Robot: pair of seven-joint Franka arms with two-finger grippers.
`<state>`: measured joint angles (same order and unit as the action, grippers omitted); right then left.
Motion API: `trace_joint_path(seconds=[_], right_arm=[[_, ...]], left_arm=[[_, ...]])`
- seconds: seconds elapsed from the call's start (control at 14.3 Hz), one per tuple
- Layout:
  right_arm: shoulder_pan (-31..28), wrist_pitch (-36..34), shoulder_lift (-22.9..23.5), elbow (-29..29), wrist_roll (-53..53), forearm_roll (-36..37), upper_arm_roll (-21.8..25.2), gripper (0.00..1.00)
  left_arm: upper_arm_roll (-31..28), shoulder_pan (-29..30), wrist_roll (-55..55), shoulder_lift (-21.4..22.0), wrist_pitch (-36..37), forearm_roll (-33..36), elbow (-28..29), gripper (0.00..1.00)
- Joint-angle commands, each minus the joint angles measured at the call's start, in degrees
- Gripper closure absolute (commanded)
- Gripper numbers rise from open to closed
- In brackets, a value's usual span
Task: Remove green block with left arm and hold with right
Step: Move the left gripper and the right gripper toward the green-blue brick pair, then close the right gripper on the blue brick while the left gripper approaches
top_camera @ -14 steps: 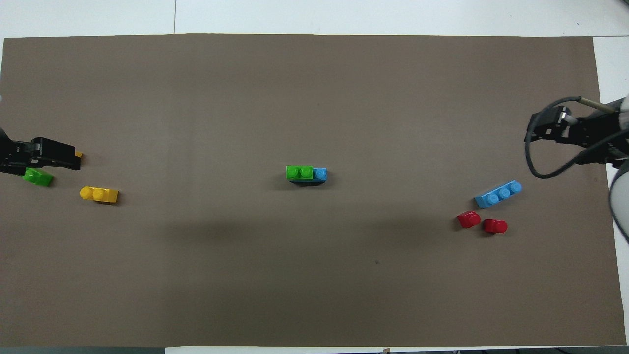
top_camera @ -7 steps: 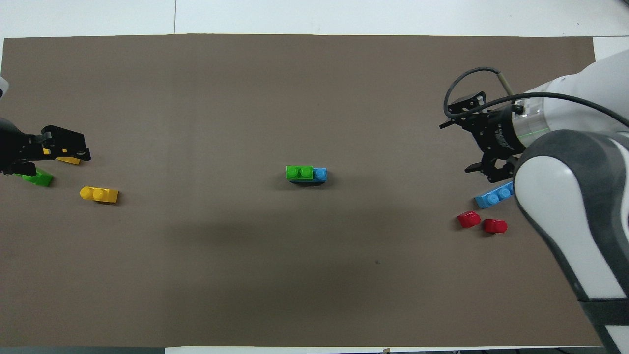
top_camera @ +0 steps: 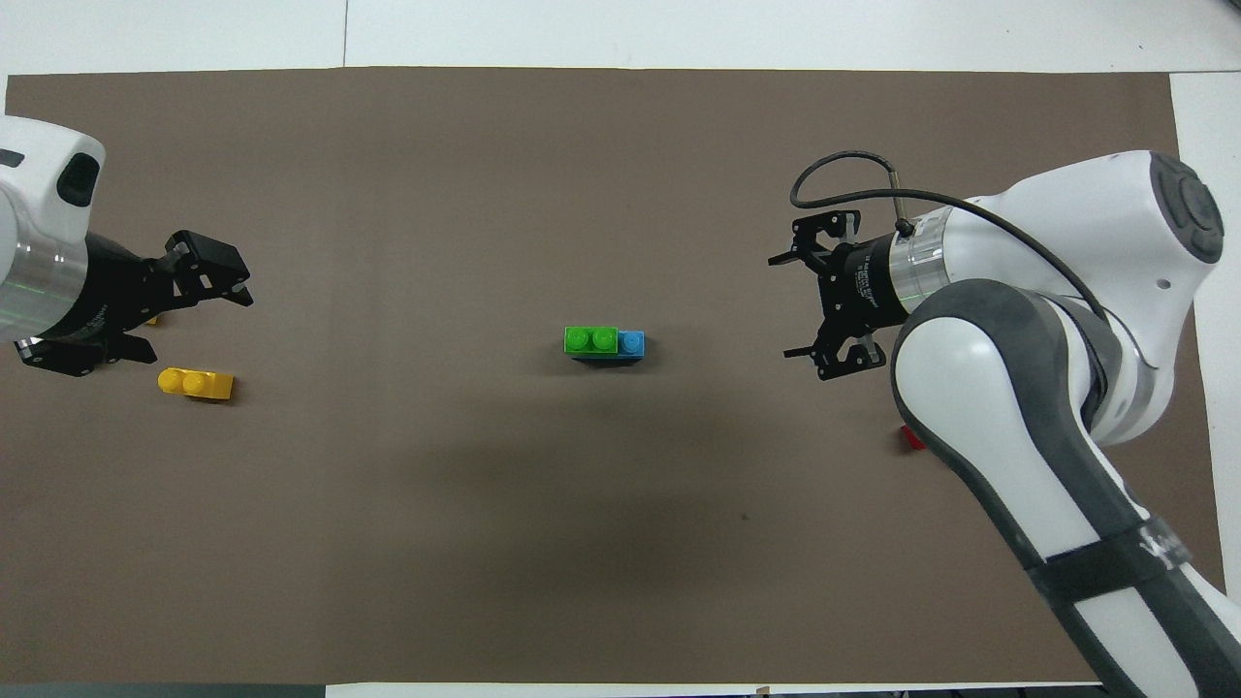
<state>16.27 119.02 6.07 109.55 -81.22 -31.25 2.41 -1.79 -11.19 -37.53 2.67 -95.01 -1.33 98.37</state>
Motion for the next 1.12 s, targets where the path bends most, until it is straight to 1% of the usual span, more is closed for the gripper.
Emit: trace_joint_path(seconds=[0.0, 0.14, 0.35, 0.42, 0.56, 0.7, 0.77, 0.91, 1.05], right_arm=[[2.18, 1.74, 2.01, 0.58, -2.89, -2.84, 0.14, 0.00], [3.24, 2.97, 3.59, 0.58, -3.24, -4.60, 0.14, 0.01], [5.43, 6.56, 6.14, 0.67, -4.12, -6.09, 0.14, 0.01], [7.09, 8.23, 7.46, 0.67, -4.21, -6.71, 0.14, 0.01], [7.99, 12.09, 9.65, 0.67, -5.00, -7.59, 0.14, 0.01], [10.44, 16.22, 11.59, 0.67, -5.00, -8.12, 0.14, 0.01], [11.06, 18.33, 12.56, 0.76, -5.00, -8.99, 0.14, 0.01], [12.29, 21.15, 13.44, 1.46, -5.00, -9.97, 0.14, 0.01], [13.61, 23.18, 14.23, 1.98, -5.00, -10.58, 0.14, 0.01]], left_arm=[[-0.49, -0.94, -7.70, 1.38, -2.63, -0.60, 2.09, 0.00], [-0.49, -2.34, -13.33, 1.38, -2.64, -0.60, 2.09, 0.00], [-0.49, -3.39, -20.89, 1.38, -3.86, -0.60, 3.31, 0.00], [-0.49, -4.62, -23.96, 1.46, -5.00, -0.60, 4.11, 0.00], [-0.49, -6.56, -30.55, 1.64, -7.64, -0.60, 5.86, 0.00], [-0.49, -9.19, -34.96, 1.73, -9.13, -0.60, 6.92, 0.00], [-0.49, -10.34, -38.81, 1.47, -10.45, -0.60, 7.36, 0.00], [-0.58, -13.06, -49.77, 1.03, -14.48, -0.60, 9.11, 0.00], [-0.58, -14.91, -54.91, 0.85, -17.04, -0.60, 11.14, 0.00]])
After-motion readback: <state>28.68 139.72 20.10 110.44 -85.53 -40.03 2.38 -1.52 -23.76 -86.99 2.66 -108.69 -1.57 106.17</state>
